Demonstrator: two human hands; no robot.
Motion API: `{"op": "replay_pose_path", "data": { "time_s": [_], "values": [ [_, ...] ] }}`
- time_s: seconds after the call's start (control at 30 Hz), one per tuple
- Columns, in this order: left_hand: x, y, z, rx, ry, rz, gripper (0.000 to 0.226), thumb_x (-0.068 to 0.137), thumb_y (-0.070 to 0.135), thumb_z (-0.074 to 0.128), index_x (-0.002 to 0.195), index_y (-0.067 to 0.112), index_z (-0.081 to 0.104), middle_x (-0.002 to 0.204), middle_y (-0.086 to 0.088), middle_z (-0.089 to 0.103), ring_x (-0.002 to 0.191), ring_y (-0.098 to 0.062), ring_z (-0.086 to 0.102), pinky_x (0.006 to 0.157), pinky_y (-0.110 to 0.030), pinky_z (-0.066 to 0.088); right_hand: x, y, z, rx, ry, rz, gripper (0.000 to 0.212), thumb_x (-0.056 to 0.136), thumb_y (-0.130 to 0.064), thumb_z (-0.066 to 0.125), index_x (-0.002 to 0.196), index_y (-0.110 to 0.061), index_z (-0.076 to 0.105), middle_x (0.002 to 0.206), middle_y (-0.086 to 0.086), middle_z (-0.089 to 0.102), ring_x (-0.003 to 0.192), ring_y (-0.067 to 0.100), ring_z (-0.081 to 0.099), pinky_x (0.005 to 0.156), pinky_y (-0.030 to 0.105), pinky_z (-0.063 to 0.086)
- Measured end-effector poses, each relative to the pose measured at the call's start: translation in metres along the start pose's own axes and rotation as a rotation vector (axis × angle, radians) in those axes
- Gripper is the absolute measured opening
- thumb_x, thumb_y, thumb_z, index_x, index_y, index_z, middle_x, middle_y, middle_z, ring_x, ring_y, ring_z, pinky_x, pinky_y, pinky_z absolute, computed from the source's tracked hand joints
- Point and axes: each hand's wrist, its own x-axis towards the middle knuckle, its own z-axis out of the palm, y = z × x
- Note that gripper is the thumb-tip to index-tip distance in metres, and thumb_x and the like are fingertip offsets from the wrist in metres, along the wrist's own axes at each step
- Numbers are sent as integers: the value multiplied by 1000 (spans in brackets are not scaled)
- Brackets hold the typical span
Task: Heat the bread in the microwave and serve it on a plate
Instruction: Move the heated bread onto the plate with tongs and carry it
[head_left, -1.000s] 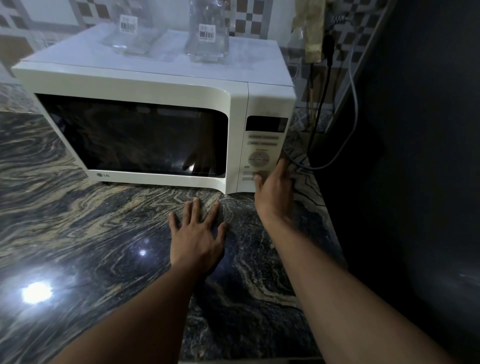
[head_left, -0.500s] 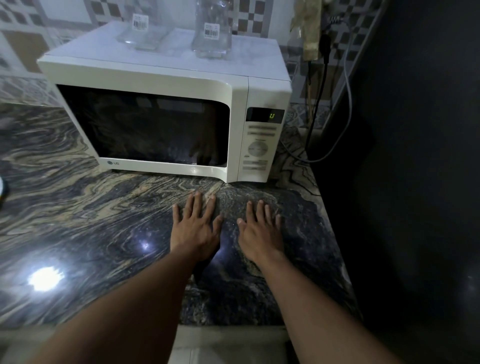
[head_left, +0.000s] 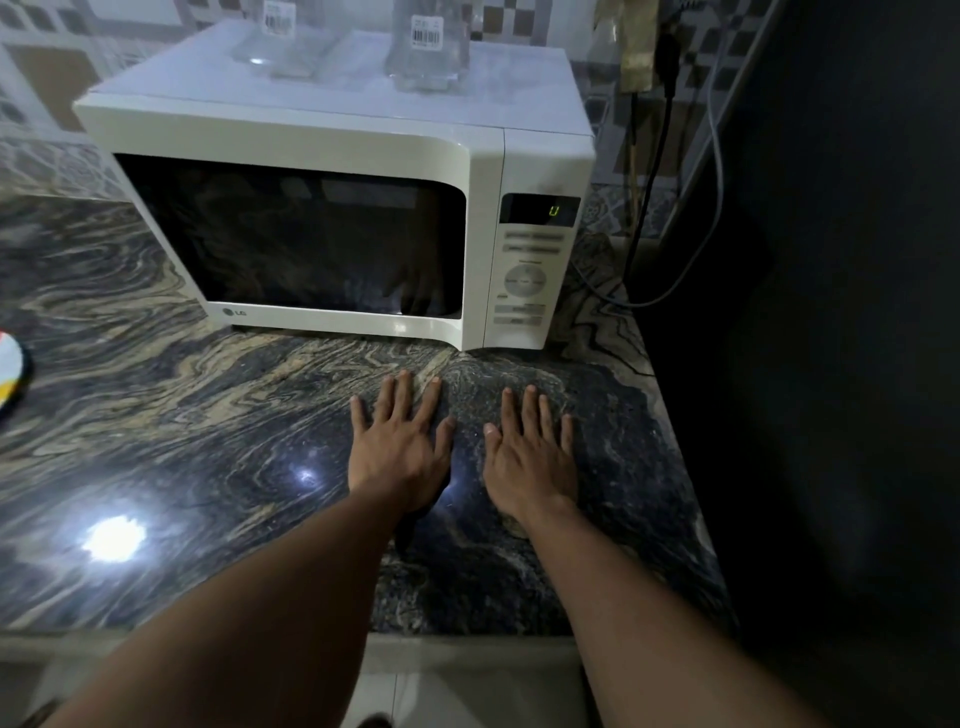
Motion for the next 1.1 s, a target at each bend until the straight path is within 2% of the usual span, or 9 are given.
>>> {"op": "replay_pose_path", "data": {
  "time_s": [0.43, 1.1],
  "values": [
    [-2, -1, 0, 3, -2, 20, 64, 100, 58, 5, 159, 34, -5, 167, -1, -11, 153, -21, -17, 121, -55, -9, 0, 5, -2, 6, -22, -13, 59, 105, -46, 8, 157, -25, -9, 164, 3, -14, 151, 19, -14, 120, 44, -13],
    [-1, -2, 0, 2, -7, 20, 65, 99, 59, 4, 158, 34, -6, 167, -1, -12, 152, -20, -18, 121, -55, -11, 0, 3, -2, 11, -30, -8, 59, 105, -46, 8, 157, -24, -8, 164, 4, -15, 151, 19, -14, 119, 45, -13]
  ]
}}
